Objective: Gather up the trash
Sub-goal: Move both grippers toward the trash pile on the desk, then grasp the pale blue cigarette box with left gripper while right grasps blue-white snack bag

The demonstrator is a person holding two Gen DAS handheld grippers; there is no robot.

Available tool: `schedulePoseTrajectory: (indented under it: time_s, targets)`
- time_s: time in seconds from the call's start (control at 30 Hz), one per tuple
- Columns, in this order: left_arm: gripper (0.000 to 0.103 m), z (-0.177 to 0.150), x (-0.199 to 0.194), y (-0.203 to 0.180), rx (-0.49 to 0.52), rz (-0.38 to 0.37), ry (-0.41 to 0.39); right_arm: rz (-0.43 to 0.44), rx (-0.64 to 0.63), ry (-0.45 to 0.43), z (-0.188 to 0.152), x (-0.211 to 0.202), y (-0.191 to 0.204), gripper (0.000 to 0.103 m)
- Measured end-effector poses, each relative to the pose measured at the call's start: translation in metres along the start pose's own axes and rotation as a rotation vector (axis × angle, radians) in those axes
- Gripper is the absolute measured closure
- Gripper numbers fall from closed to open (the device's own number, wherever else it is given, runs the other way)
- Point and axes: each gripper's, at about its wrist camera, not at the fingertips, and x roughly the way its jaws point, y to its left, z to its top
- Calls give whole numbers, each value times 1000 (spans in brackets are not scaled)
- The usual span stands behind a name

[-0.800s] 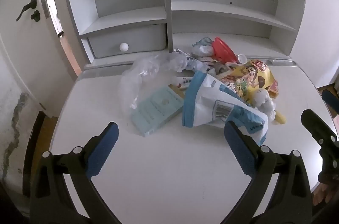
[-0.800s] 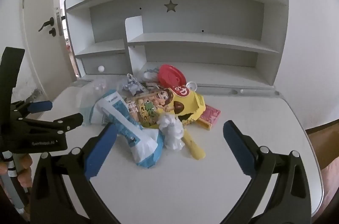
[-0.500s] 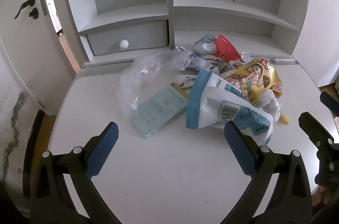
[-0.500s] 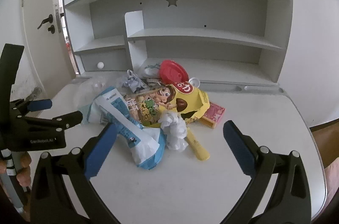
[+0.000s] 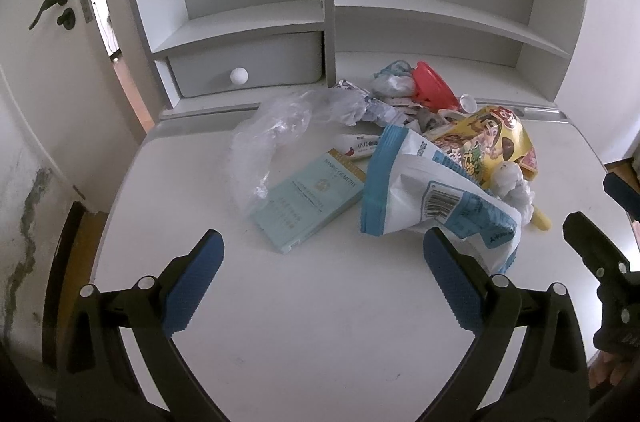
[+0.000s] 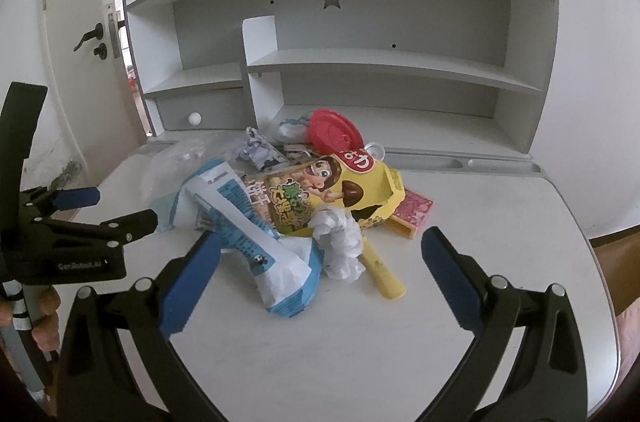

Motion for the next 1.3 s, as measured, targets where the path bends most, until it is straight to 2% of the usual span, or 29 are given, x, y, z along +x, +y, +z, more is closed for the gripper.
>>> schedulePoseTrajectory:
  time_s: [0.3,0.47,0.67,0.83,0.97,1.1,1.2,1.23,1.3]
  targets:
    - [6,-1,0,-1,0,-1,7,18,31,-7,0,-3,-1,6]
    - [6,-4,1,0,-2,-4,11,6,11,24,-1,-2,-1,6]
    - [6,-8,3,3,-3,2,16,-24,-50,-11,-1,-1,4,6]
    - [6,-10,9,11,-17,5,29,-17,-49,1,-3,2,6,6]
    - [6,-12,14,16,5,-34,27,-28,-80,-21,-2,3,8,6]
    - [6,-16,26,39,43,-104,43,31,-135,-5,-4,5,15,6]
    - [6,-16,32,59,38,-81,29,54,-184,-4,-4,8,22,6]
    - [6,-13,38,73,22,-97,39,59,-204,-6,-4,10,25,6]
    - [6,-10,43,77,25,-125,53,69,-239,11,-2,17,32,6]
